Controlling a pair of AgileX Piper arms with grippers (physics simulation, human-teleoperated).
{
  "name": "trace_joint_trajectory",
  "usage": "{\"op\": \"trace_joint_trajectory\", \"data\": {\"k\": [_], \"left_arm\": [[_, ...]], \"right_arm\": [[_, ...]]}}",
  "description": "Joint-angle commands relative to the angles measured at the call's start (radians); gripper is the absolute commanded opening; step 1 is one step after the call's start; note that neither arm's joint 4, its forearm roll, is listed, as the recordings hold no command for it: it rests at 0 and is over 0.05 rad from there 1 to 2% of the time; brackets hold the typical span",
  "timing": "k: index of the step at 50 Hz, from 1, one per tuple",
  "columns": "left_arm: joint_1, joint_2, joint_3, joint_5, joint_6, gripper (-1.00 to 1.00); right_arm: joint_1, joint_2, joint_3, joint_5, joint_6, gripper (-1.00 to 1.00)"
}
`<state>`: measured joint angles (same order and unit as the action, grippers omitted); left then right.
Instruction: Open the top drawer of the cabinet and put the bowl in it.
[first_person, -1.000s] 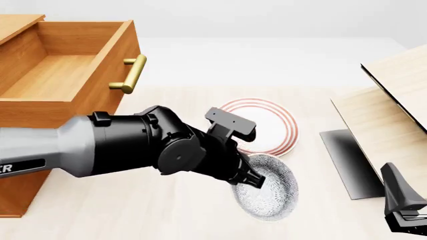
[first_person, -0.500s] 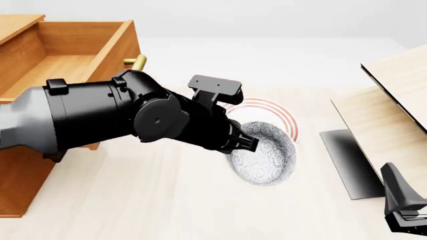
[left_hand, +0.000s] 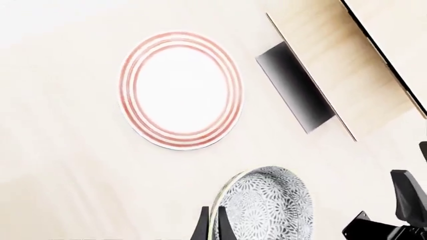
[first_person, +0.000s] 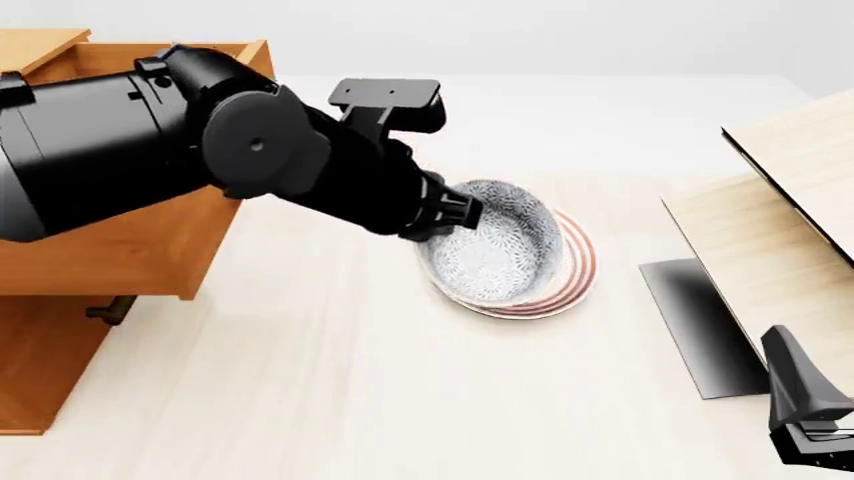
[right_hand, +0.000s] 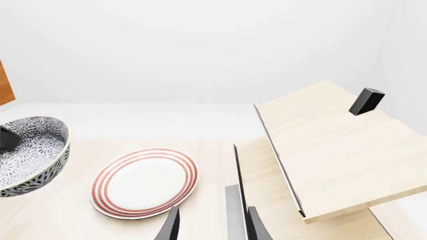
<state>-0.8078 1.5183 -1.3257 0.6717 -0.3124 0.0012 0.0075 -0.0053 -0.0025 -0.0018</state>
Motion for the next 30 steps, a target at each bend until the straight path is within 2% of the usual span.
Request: {"op": "trace_joint_trajectory", "data": {"k": [1,11,12,18,30], "left_arm": [[0.031,-0.011,-0.072,0.066,0.006,-1.00],[0.071,-0.024,-0.138,0.126,0.037,-1.00],[0.087,-0.023,-0.159,0.144,0.055,-1.00],[0.089,-0.002,-0.206,0.172,0.057,-1.00],[0.156,0.006,-0.328,0.260,0.093,-1.00]], "right_arm": [[0.000,-0.002,0.001,0.000,0.000,1.00],[0.000,-0.001,0.001,0.000,0.000,1.00],[0.000,-0.001,0.001,0.000,0.000,1.00],[-0.001,-0.001,0.001,0.000,0.000,1.00],[0.000,-0.001,0.001,0.000,0.000,1.00]]}}
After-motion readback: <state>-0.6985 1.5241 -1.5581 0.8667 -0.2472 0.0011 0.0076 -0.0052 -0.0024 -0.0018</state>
